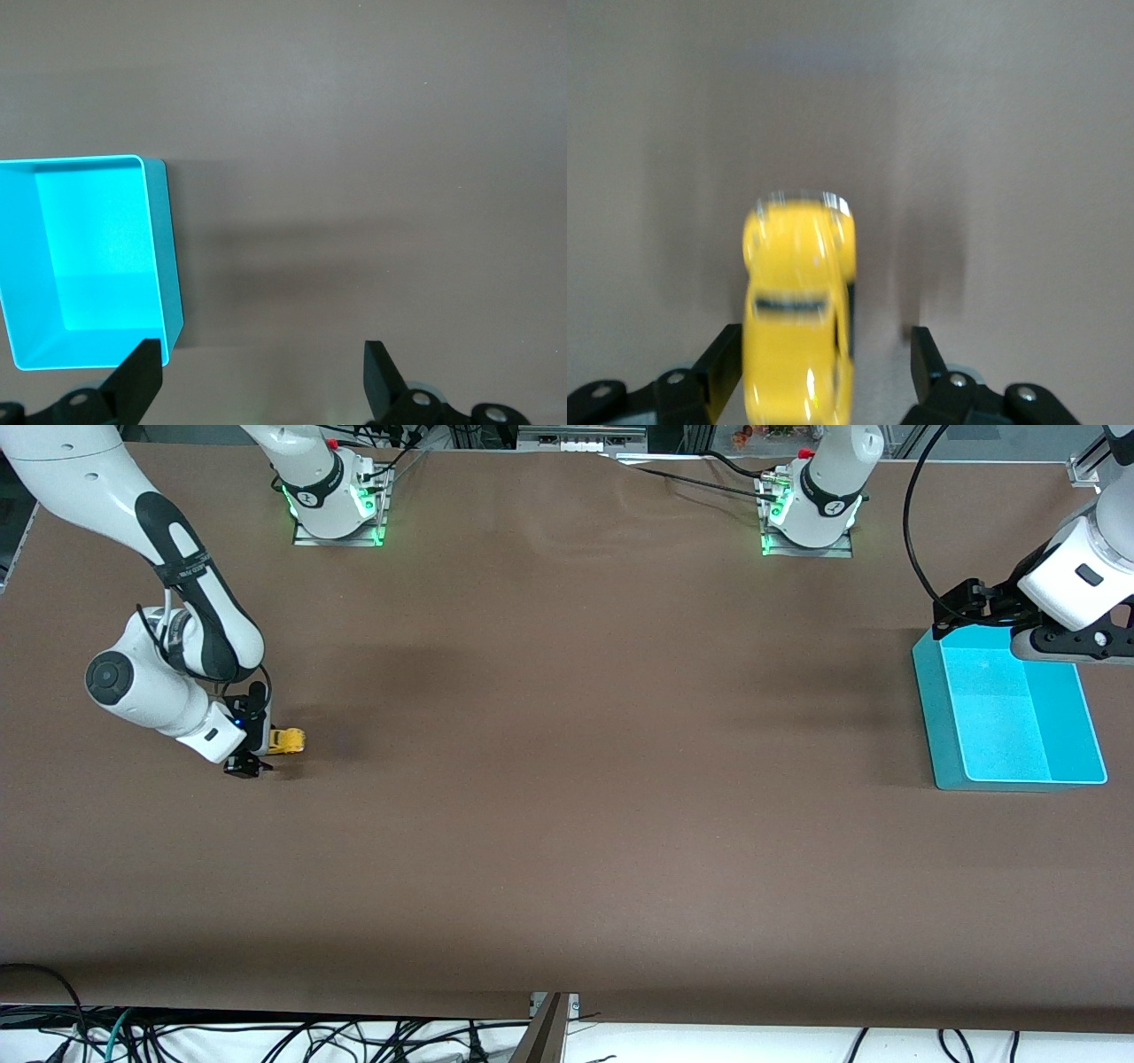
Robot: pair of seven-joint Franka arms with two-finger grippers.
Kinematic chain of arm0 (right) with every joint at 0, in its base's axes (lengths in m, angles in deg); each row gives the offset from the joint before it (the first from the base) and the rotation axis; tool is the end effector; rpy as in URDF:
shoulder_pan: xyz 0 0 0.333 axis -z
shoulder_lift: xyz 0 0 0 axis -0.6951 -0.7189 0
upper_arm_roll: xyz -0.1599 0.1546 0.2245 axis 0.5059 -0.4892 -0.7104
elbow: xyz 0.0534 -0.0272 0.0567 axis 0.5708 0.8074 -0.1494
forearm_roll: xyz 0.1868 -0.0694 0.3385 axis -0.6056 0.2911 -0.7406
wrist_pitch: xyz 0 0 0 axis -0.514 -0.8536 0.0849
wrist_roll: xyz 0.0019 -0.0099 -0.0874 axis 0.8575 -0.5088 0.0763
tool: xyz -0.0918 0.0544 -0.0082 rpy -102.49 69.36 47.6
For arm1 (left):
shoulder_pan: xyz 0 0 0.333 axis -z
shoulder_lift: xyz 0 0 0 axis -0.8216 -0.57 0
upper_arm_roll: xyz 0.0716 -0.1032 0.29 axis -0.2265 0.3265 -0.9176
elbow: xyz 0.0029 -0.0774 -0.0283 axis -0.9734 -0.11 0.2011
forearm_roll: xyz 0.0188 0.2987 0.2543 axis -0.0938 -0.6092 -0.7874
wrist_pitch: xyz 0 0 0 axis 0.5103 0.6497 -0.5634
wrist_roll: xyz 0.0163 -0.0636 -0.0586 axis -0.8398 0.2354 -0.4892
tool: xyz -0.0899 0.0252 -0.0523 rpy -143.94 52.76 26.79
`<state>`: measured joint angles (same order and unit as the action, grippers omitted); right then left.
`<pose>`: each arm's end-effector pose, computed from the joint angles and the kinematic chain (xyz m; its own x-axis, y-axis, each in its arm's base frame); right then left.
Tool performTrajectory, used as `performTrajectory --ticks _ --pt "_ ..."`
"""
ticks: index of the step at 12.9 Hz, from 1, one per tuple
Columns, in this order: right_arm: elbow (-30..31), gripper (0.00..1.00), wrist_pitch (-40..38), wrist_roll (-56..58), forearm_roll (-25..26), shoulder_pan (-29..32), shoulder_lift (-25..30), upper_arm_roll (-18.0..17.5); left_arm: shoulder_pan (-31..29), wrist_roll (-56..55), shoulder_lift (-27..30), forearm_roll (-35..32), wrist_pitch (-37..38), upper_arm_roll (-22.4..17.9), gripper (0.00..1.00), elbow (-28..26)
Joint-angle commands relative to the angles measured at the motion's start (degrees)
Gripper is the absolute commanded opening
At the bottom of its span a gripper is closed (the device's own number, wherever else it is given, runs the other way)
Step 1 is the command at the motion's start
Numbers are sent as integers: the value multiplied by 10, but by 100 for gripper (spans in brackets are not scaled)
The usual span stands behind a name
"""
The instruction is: Wind and store yellow beetle car
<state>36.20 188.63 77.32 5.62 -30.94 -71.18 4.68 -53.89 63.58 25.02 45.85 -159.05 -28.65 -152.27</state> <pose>0.5670 -0.0539 0.1867 -0.1065 0.9919 0.0685 0.9933 0.1093 -0.0386 0.5378 -0.0271 0.5933 0.9939 -0.0398 -0.1031 -0.0424 -0.9988 -0.0230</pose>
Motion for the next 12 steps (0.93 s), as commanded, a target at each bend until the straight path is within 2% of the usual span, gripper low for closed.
performTrajectory --ticks 1,6,9,10,11,12 --pt "-43 87 -66 14 -9 8 3 -9 -4 -4 -6 11 14 3 100 16" --pt "-87 87 -189 8 -24 8 50 -7 -4 -5 -5 11 14 4 100 17" --pt "-115 87 -267 5 -26 9 75 9 -4 -5 -5 11 14 4 100 17" --pt "-115 88 -278 -3 -26 9 91 11 -3 -5 -5 11 14 4 100 17" --pt "-115 99 -293 -22 -25 9 111 12 -3 -6 -5 11 14 5 100 17" --pt "-115 99 -309 -35 -24 9 130 13 -3 -6 -5 11 14 4 100 17"
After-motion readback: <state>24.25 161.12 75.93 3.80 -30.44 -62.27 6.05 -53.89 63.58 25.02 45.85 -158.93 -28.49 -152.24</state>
